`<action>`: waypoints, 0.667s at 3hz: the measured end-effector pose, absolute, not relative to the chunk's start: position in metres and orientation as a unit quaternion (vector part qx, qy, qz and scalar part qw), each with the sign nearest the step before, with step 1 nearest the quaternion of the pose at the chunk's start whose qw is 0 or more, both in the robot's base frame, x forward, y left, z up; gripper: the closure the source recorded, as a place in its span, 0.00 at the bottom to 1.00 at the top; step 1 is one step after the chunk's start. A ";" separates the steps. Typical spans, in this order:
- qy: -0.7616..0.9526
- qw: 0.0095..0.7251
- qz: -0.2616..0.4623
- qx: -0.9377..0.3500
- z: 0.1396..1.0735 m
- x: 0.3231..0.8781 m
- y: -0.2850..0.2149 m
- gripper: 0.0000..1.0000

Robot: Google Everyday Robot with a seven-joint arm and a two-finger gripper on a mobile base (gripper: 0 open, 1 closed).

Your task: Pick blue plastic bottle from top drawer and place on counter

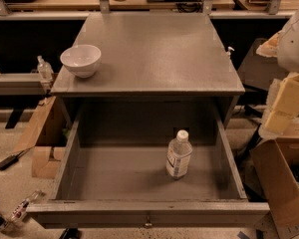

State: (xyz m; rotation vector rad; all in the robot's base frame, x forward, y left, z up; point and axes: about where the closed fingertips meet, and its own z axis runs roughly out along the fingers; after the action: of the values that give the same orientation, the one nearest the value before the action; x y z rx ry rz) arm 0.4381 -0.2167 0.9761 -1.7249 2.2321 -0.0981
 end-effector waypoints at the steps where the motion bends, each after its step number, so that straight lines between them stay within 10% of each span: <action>1: 0.781 0.162 -0.034 -0.603 0.976 0.438 -0.216 0.00; 2: 0.783 0.186 0.007 -0.593 0.952 0.442 -0.216 0.00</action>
Offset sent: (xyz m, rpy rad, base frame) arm 0.0131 -0.0015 -0.0756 0.3107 0.0535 -0.0112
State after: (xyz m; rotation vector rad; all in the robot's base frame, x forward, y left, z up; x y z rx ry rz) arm 0.4421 -0.2159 0.9525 -1.6714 2.2062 0.0200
